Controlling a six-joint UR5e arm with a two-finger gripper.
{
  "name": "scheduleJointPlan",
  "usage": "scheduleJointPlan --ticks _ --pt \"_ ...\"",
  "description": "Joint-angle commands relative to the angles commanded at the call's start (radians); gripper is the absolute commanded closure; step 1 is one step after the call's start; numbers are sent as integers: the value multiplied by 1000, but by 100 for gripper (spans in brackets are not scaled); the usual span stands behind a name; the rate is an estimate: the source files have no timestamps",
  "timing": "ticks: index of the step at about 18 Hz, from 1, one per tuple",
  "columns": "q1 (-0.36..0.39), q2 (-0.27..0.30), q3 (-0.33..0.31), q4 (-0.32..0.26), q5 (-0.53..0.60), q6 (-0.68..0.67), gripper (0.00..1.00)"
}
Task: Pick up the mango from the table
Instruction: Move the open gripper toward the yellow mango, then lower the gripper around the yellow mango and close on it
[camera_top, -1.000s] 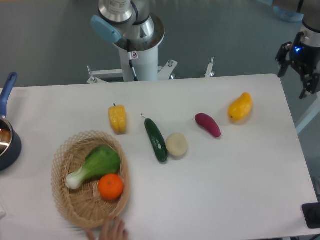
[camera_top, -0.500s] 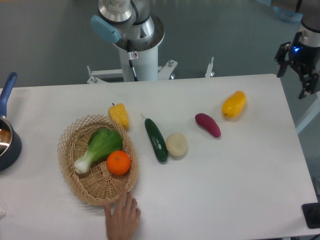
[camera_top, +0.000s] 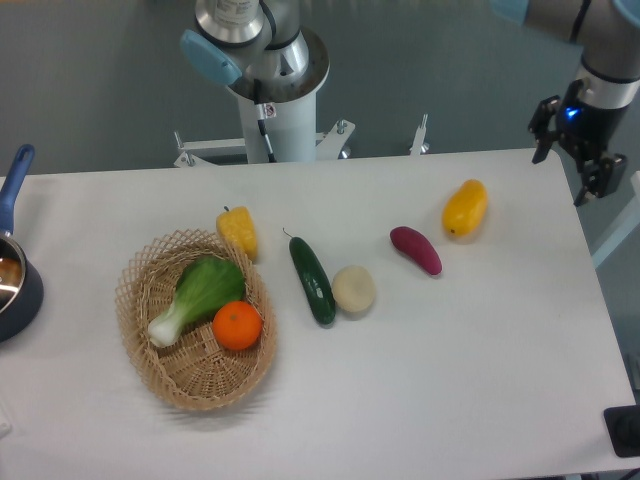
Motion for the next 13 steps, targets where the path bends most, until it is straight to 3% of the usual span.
scheduleJointPlan --ticks 4,7,8,13 --pt "-5 40 -126 6 55 -9 0" --pt "1 40 -204 139 60 -75 0" --pt "1 37 -221 153 58 -86 0" --pt "11 -24 -214 204 52 -251 0"
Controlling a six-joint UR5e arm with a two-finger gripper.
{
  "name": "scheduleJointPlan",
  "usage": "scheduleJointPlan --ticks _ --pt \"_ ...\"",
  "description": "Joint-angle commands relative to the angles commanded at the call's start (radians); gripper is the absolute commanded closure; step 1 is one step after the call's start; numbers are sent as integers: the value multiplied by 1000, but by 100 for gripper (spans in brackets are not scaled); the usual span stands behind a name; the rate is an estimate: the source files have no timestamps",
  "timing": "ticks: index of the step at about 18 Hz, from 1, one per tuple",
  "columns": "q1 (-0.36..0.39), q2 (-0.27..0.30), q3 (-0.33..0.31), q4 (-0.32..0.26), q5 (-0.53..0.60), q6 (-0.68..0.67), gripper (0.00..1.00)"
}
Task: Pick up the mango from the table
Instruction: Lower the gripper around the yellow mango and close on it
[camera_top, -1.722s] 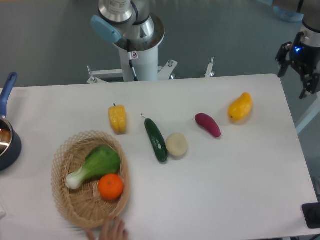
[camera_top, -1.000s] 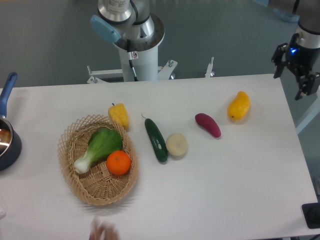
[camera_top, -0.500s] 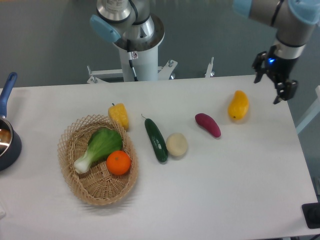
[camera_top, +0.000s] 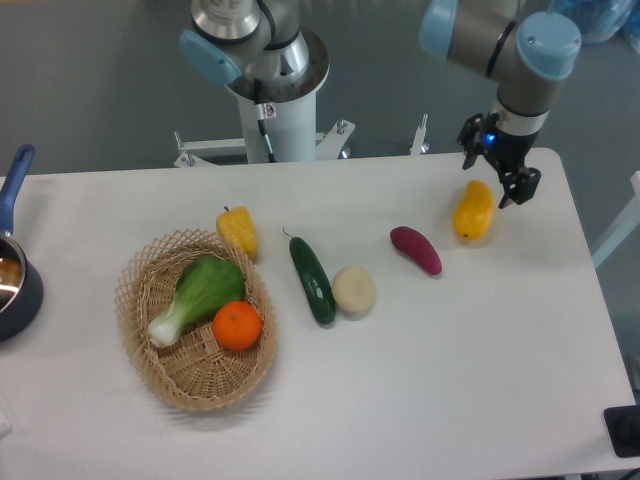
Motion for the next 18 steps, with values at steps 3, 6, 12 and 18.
scheduleJointPlan --ticks 3,6,12,18 --pt "15 -28 -11 29 -5 -29 0" --pt "29 -37 -20 31 -17 -54 0" --pt "26 -42 -31 31 -41 -69 0" --pt "14 -58 -52 38 -40 -71 0"
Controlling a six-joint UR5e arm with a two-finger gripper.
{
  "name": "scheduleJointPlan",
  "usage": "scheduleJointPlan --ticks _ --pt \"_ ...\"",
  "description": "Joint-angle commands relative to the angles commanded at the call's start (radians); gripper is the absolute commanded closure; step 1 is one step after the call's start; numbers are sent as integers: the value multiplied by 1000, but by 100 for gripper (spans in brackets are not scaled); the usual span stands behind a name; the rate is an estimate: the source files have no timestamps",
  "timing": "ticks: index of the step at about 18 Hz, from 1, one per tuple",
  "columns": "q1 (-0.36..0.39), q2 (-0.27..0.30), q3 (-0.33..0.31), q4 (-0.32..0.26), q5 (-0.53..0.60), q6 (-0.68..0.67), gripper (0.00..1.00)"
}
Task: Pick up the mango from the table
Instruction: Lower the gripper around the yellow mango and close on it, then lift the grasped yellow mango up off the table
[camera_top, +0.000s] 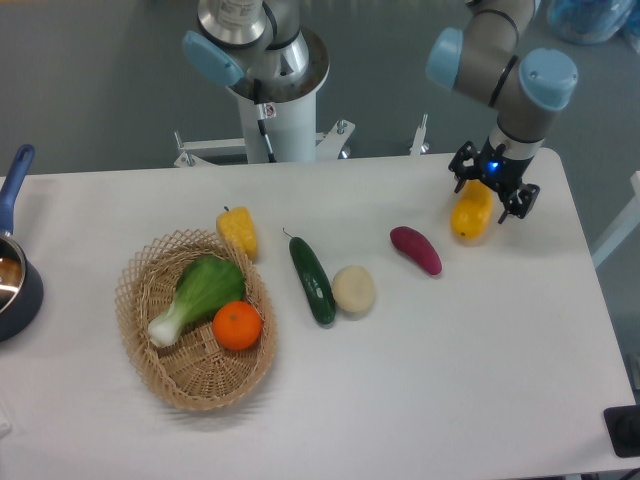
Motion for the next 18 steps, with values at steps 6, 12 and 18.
scheduleJointPlan --ticks 6,12,18 --pt "9 -15 -6 8 2 15 0" --pt "1 -18 -6 11 5 14 8" --pt "0 -18 -3 18 3 14 63"
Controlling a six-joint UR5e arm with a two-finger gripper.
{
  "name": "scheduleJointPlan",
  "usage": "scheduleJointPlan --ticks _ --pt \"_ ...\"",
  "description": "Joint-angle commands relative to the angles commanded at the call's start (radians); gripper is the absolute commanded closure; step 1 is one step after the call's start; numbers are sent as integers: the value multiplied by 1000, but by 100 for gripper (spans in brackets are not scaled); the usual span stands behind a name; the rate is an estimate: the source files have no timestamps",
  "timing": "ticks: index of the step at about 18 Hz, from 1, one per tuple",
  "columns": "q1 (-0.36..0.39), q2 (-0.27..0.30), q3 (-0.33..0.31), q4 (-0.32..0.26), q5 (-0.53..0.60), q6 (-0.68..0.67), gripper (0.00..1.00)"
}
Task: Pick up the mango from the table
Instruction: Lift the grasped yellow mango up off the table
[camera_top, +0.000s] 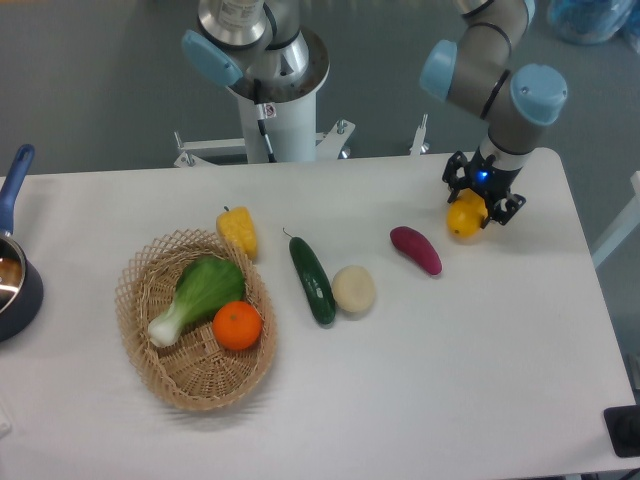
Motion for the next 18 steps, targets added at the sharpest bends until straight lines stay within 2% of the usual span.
scheduleJointPlan --ticks 1,3,5,9,11,13,14,15,18 --pt "0 0 0 0 0 0 67" --pt "2 5 15 0 -3 0 67" --pt "-11 18 38 -9 -5 0 72" --pt "-74 72 116 -55 -20 -14 79" --pt "-141 74 185 -48 -166 -99 78" --pt "-159 84 260 -49 -367 -307 78" --pt "-164 104 287 -51 -432 -383 78" --pt "-169 123 296 -48 -480 -438 78" --pt "-267 132 336 -45 -554 -601 78"
